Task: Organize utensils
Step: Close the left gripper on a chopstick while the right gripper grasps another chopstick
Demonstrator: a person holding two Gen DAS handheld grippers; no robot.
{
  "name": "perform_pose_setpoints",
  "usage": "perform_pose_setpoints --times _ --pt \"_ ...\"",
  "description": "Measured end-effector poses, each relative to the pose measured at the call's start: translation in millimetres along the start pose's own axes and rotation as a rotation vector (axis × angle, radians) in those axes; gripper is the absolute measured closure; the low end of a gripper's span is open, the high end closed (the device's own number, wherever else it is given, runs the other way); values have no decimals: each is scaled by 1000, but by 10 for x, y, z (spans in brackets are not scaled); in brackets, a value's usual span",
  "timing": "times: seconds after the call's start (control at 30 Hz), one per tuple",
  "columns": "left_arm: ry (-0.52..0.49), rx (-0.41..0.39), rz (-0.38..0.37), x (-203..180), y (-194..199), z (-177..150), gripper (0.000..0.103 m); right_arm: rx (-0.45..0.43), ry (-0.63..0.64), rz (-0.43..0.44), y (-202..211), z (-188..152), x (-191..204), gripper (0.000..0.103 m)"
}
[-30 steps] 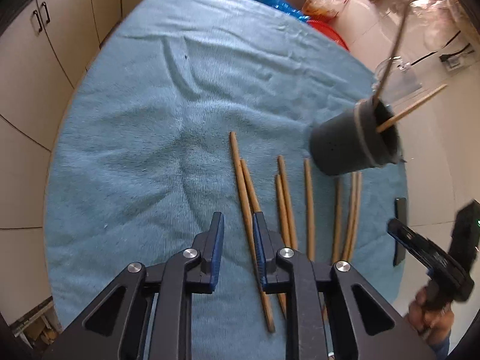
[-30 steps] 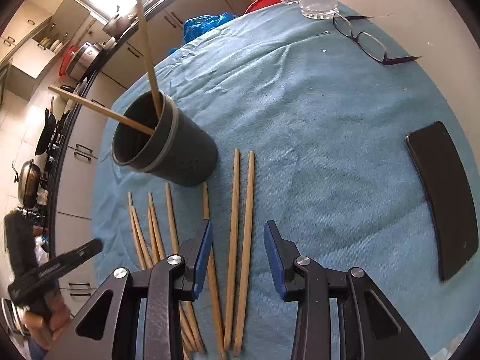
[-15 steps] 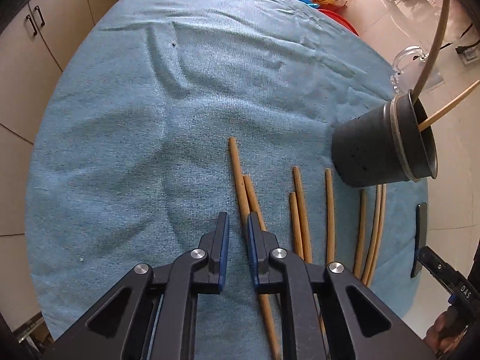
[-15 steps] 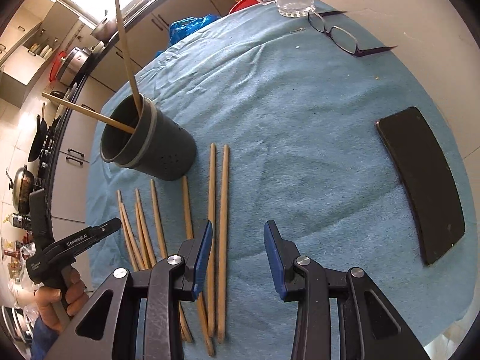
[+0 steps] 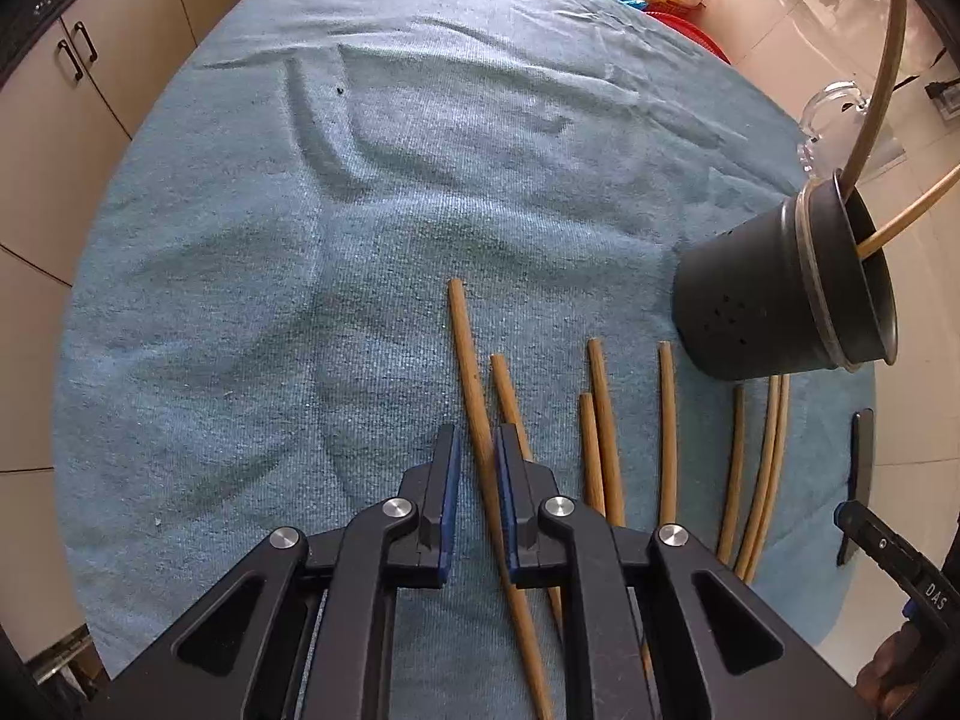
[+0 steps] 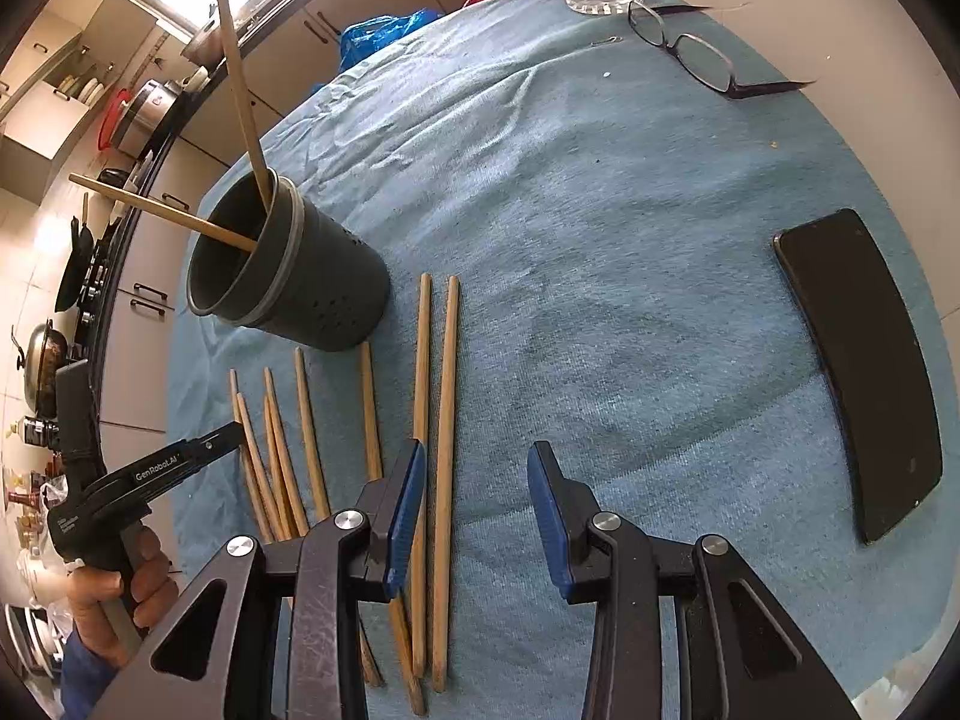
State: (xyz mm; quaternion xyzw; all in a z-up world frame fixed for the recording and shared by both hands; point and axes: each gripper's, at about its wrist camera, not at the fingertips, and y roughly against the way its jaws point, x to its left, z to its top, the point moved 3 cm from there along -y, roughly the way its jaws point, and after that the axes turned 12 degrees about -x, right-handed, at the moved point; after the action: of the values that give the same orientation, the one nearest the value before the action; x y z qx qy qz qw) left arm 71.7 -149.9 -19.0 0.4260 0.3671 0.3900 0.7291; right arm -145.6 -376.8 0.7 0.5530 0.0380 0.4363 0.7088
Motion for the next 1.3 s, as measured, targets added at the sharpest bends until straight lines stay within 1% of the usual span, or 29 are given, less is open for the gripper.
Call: perform_pose_setpoints --times 0.13,0.3,0.4,0.6,0.67,0.7,0.73,0.8,0.83,0.87,0.97,1.1,1.17,1.3 --pt "-4 6 13 73 54 -82 93 16 -2 3 -81 23 33 64" --pt "20 15 -6 192 164 -248 94 33 6 -3 -223 81 104 64" --pt "14 13 -18 207 164 -272 94 45 10 -12 -332 111 148 64" --pt "15 11 -27 217 157 -258 94 85 53 -72 -609 153 245 65" --pt "7 2 -22 205 164 -255 94 90 68 -92 -667 148 251 69" --pt "-3 -3 -16 192 170 -258 94 86 83 -104 -689 147 269 70" --pt "-15 -10 -10 178 184 -270 95 83 102 -115 -693 145 288 70" --pt "-27 -29 -1 149 193 -278 95 82 155 -132 -711 128 366 75" --pt "-38 -40 2 131 201 -290 96 84 161 -119 -723 125 390 85" --pt "-43 -45 -2 120 211 -301 96 88 163 -100 -732 117 416 91" --pt "-33 -62 -51 89 289 -314 97 78 178 -101 -713 109 442 102" --pt "-47 -106 -66 34 475 -292 97 52 115 -37 -605 93 322 102" --pt "-47 -114 -68 20 529 -286 97 40 97 -24 -551 104 265 102" --pt "-46 -110 -53 15 539 -296 97 53 76 -13 -517 137 178 101"
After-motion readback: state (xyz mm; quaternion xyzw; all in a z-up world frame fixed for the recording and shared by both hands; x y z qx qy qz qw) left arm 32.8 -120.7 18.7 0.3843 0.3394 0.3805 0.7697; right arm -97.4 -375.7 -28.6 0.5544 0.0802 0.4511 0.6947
